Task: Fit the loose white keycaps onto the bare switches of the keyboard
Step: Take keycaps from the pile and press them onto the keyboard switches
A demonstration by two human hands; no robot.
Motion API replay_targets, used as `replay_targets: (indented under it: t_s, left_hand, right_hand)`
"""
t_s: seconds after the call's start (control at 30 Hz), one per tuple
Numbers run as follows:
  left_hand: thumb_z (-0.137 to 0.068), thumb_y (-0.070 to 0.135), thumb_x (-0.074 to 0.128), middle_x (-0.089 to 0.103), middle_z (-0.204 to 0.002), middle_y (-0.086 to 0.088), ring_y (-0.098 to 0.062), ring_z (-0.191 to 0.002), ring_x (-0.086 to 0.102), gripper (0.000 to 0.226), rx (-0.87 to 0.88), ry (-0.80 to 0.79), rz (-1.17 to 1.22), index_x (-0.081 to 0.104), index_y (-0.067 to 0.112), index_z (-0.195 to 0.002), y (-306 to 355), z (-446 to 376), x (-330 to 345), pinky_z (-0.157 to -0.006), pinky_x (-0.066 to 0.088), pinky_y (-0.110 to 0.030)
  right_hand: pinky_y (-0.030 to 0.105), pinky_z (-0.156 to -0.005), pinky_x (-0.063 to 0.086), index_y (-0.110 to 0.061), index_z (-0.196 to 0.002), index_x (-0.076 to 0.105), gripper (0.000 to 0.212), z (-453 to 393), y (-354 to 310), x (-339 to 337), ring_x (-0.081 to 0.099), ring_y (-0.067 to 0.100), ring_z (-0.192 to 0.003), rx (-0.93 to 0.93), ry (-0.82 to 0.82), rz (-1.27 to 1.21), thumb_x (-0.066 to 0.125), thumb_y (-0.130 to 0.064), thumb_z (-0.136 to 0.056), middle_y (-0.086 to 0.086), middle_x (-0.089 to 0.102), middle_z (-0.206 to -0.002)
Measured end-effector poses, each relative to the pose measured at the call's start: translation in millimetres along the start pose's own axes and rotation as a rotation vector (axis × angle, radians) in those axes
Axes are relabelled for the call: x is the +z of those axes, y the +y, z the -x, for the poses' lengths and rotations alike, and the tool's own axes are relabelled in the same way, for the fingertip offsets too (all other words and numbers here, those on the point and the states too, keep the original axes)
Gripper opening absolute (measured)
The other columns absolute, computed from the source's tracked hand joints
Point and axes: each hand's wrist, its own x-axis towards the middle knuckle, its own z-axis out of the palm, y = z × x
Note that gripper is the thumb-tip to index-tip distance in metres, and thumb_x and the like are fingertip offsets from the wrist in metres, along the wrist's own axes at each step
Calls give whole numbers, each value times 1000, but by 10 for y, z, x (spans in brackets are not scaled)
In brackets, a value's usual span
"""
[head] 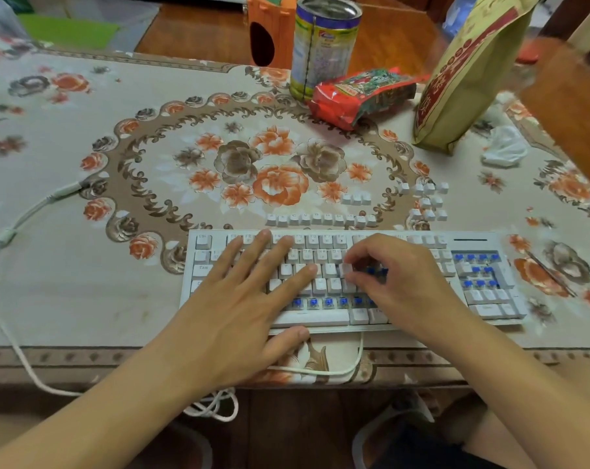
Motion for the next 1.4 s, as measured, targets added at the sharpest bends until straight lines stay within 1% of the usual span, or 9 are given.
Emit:
replay_targets:
  t_s: [0.07, 0.17, 0.33, 0.43, 0.6, 0.73, 0.93, 1.17, 1.4]
  left_hand:
    - [-101, 74, 15, 10, -172, -9, -31, -159, -1, 72, -7, 2, 3, 15, 38, -163, -9, 10, -8, -125, 16, -58]
    - [-101, 74, 14, 8, -172, -8, -30, -159, -2, 72, -13, 4, 7, 15, 38, -163, -9, 21, -15, -125, 15, -58]
    - [-101, 73, 17, 7, -173, -9, -30, -159, -3, 76, -28, -9, -11, 15, 32, -164, -42, 59, -3, -125, 13, -57]
    - [-101, 74, 20, 8, -173, -8, -29, -159, -4, 77, -35, -13, -18, 15, 31, -164, -65, 97, -3, -125, 10, -54]
    - [-101, 73, 23, 10, -172, -8, -30, -159, 0, 76, -44, -16, -40, 18, 30, -164, -99, 175, -2, -125, 10, -54]
    - [-101, 73, 26, 9, -172, -8, -30, -159, 2, 77, -54, -10, -43, 16, 30, -164, -123, 211, -3, -125, 11, -55]
    - [-101, 73, 25, 11, -172, -9, -30, -159, 4, 77, -57, -10, -37, 18, 30, -164, -123, 212, -14, -124, 11, -54]
    - [-101, 72, 25, 14, -172, -9, -31, -159, 6, 76, -60, -13, -32, 21, 30, -164, -119, 204, -30, -124, 11, -53]
    - [-100, 73, 22, 13, -172, -8, -30, -159, 5, 76, -69, -30, -13, 20, 31, -164, -118, 190, -39, -124, 14, -56]
  right_hand:
    - [20, -73, 53, -24, -97, 67, 20, 6, -4, 1, 61, 2, -82, 6, 7, 12, 77, -12, -84, -15, 64, -88]
    - [22, -73, 53, -23, -97, 67, 20, 7, -11, 13, 61, 3, -82, 12, 9, 18, 77, -12, -84, -14, 64, -88]
    - [19, -73, 52, -21, -95, 67, 18, 19, -13, 25, 61, 4, -82, 7, 27, 14, 76, -10, -84, -13, 64, -88]
    - [21, -71, 50, -19, -89, 68, 17, 14, -7, 37, 59, 4, -80, -45, 44, 31, 76, -6, -83, -12, 63, -86]
    - [20, -73, 51, -14, -84, 72, 13, 14, 18, 75, 60, 6, -79, -117, 78, 83, 77, -2, -81, -7, 66, -88]
    - [23, -71, 53, -13, -85, 73, 12, 23, 11, 98, 61, 8, -79, -125, 91, 110, 76, -2, -82, -6, 66, -89]
    - [19, -72, 49, -10, -86, 77, 7, 38, -12, 83, 62, 12, -81, -138, 64, 153, 75, -4, -83, -4, 67, -92]
    - [23, -69, 53, -7, -89, 77, 6, 32, -44, 78, 64, 16, -79, -159, 67, 187, 74, -5, -85, -2, 68, -92]
    - [32, -65, 54, -7, -92, 77, 9, 85, -92, 67, 61, 19, -82, -210, 72, 262, 70, -7, -86, 1, 66, -93]
